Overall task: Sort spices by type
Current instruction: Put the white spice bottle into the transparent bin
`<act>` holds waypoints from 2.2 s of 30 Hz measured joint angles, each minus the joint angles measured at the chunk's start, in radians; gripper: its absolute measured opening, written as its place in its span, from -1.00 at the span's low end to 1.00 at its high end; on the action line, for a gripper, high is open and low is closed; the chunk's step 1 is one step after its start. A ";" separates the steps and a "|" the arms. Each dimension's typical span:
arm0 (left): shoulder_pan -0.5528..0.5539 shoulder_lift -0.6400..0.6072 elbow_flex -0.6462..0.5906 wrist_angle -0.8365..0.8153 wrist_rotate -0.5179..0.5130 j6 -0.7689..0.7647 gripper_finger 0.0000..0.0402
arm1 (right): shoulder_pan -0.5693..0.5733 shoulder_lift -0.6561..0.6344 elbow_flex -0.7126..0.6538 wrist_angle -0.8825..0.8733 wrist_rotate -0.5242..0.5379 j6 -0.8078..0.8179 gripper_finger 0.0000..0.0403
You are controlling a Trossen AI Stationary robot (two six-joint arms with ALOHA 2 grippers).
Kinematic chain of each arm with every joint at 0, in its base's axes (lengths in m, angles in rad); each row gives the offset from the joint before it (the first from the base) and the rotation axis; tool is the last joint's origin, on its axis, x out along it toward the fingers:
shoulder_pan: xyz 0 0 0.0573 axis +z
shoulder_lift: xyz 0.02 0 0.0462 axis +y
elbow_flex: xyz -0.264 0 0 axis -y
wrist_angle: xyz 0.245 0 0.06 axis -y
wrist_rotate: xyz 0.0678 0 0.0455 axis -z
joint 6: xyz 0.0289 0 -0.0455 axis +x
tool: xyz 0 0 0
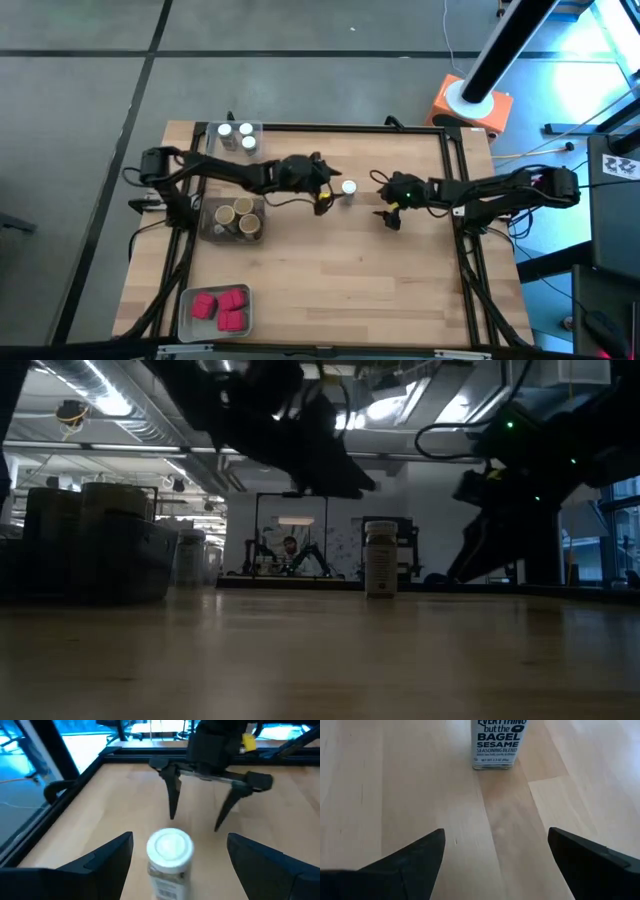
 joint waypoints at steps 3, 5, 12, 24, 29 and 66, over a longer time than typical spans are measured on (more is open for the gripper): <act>0.049 0.057 0.052 -0.005 0.086 0.033 0.52 | 0.000 0.000 -0.037 0.074 0.007 0.001 0.76; 0.077 0.093 0.083 -0.002 0.159 0.043 0.52 | 0.000 0.000 -0.053 0.111 0.007 0.000 0.76; 0.126 0.199 0.128 0.052 0.258 0.065 0.52 | 0.000 0.000 -0.076 0.183 0.037 -0.026 0.76; 0.129 0.286 0.128 0.150 0.358 0.061 0.52 | 0.000 0.000 -0.076 0.190 0.062 -0.071 0.76; 0.136 0.285 0.129 0.161 0.355 0.042 0.52 | 0.000 0.000 -0.076 0.188 0.063 -0.071 0.76; 0.089 -0.118 0.128 -0.261 -0.065 0.089 -0.05 | 0.000 0.001 -0.075 0.196 0.063 -0.075 0.76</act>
